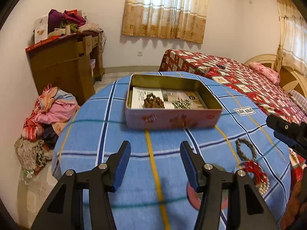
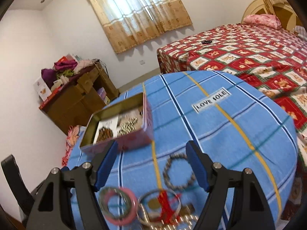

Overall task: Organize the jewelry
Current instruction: 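Reach the left tool to the green jade bangle and grasp it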

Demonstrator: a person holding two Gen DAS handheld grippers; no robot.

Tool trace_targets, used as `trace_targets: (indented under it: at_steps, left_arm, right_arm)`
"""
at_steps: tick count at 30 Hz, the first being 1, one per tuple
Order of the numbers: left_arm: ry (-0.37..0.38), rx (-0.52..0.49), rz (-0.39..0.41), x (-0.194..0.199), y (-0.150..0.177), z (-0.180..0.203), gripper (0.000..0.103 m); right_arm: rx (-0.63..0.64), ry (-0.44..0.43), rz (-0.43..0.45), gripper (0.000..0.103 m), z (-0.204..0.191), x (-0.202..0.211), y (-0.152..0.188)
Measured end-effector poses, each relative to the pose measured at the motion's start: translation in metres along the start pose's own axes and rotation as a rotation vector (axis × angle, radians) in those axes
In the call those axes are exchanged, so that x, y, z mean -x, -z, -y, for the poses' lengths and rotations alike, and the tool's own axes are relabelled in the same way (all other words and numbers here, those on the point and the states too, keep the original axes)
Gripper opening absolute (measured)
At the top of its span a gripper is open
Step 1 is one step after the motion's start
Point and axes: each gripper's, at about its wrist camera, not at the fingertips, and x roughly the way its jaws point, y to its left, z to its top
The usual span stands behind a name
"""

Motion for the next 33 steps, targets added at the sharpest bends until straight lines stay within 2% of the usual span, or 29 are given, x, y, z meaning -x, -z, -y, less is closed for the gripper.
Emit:
trace_targets:
  at_steps: [6,11,16,21,30,33]
  left_arm:
    - [-0.002,0.019,0.035,0.01,0.014,0.0,0.055]
    - [-0.002,0.017,0.062,0.021,0.02,0.004,0.062]
    - [0.009,-0.002,0.046,0.027,0.024,0.008,0.064]
    - [0.015,0.007,0.01,0.029,0.031,0.009,0.064]
    - [0.078,-0.026,-0.044,0.024,0.041,0.021,0.064]
    - [0.077,-0.056,-0.067,0.018,0.039,0.03,0.064]
  right_arm:
    - [0.054,0.032,0.014,0.077,-0.001,0.016,0.016]
    - [0.08,0.053,0.026,0.077,-0.002,0.025,0.026]
    - [0.08,0.062,0.035,0.077,0.001,0.034,0.032]
    - [0.123,0.11,0.075,0.077,0.001,0.047,0.038]
    - [0.119,0.135,0.062,0.077,0.014,0.051,0.046]
    - [0.106,0.127,0.052,0.077,0.017,0.05,0.048]
